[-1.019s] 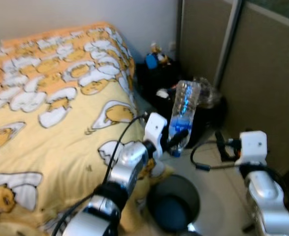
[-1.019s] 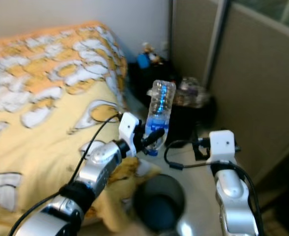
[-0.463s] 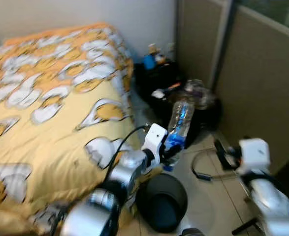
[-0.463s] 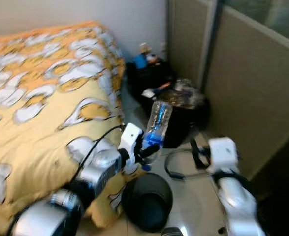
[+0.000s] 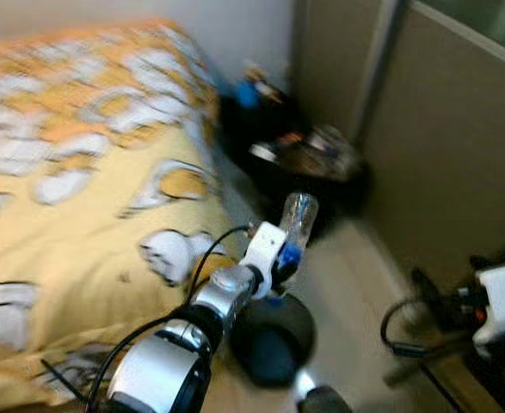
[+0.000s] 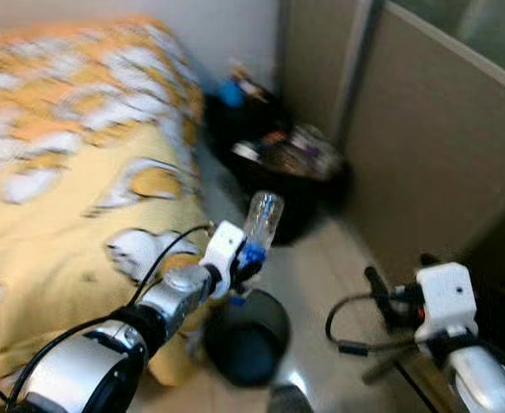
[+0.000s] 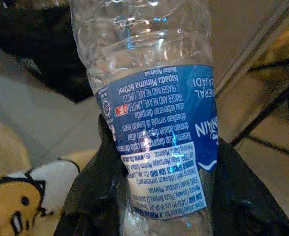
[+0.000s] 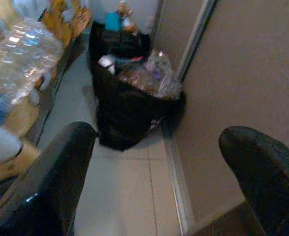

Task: Clean up the room

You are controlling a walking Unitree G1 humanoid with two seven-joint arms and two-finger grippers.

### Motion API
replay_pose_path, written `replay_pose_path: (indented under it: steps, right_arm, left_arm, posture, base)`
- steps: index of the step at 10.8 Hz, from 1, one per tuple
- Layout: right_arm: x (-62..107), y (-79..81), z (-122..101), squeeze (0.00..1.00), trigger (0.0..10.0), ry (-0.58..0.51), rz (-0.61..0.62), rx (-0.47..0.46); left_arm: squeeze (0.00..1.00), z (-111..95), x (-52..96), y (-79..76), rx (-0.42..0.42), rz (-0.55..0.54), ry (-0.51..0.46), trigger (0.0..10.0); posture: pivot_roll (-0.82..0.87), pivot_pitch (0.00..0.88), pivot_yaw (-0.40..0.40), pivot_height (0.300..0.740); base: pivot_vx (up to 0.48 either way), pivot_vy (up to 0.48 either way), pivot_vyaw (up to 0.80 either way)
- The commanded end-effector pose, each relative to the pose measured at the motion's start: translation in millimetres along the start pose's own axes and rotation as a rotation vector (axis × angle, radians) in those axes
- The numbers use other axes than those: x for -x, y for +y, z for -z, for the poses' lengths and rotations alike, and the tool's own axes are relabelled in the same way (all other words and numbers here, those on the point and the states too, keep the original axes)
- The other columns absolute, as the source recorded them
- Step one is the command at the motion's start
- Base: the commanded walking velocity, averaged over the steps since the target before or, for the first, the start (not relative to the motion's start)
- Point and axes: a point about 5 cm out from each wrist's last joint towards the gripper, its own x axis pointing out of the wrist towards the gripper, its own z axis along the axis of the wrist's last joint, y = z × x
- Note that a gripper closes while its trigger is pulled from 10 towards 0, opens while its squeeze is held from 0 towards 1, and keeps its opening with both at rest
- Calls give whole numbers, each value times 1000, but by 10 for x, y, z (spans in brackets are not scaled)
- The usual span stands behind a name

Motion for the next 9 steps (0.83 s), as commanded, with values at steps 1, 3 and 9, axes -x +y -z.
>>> replay_pose_path:
  steps: [1, 3, 9]
  right_arm:
    - [62, -17, -73, 0, 10000, -4, -12, 1]
    - [244, -36, -164, 0, 10000, 14, -27, 22]
    - [353, 67, -205, 0, 10000, 49, -49, -17]
  left_arm:
    - [0, -96, -77, -196, -21, 3, 2, 10000]
    - [0, 40, -59, -151, -36, -65, 77, 10000]
    - [1000, 134, -52, -157, -121, -107, 151, 10000]
  posture:
    - [-547, 181, 62, 740]
    - [-576, 210, 50, 740]
    - [-594, 205, 54, 740]
  base:
    - [0, 0, 0]
    - [0, 0, 0]
    - [0, 0, 0]
